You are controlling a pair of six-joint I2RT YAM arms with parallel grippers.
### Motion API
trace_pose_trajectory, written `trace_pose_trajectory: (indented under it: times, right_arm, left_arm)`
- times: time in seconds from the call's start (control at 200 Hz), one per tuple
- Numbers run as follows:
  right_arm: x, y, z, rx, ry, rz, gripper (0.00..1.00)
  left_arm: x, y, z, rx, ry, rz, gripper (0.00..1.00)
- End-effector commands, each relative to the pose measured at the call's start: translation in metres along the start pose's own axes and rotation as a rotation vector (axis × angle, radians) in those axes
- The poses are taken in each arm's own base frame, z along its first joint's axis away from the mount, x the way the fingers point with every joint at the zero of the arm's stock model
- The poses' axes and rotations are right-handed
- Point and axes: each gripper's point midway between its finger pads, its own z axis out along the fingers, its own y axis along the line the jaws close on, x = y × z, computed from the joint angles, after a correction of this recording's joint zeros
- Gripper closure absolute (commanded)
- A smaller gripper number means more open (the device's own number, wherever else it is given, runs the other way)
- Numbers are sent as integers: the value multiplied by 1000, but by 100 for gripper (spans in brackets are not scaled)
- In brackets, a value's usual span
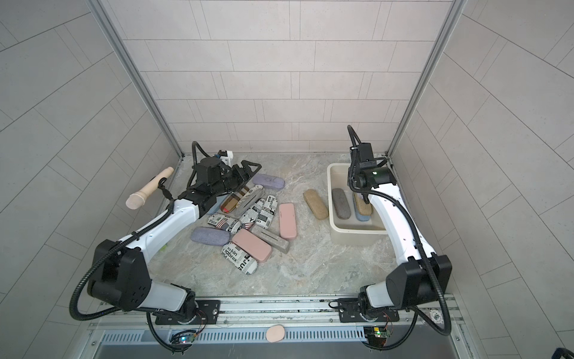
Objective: Put the glasses cases into the storage boxes
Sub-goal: Place the glasses case in the storage box.
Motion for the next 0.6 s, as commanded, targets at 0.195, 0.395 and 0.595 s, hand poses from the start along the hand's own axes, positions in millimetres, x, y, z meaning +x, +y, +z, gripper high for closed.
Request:
trace_pose_trajectory:
  times: [0.195, 0.395, 0.595]
  right_arm:
    - [25, -40, 58, 260, 178, -150, 65]
    - [49, -44, 97, 316, 295, -190, 64]
    - [57, -39, 122, 336, 334, -203, 62]
  left_arm:
    - [4, -2, 10, 8, 26, 36, 14]
    - [8, 1, 13, -6, 46, 43, 14]
    - [9, 3, 16, -6, 52, 37, 14]
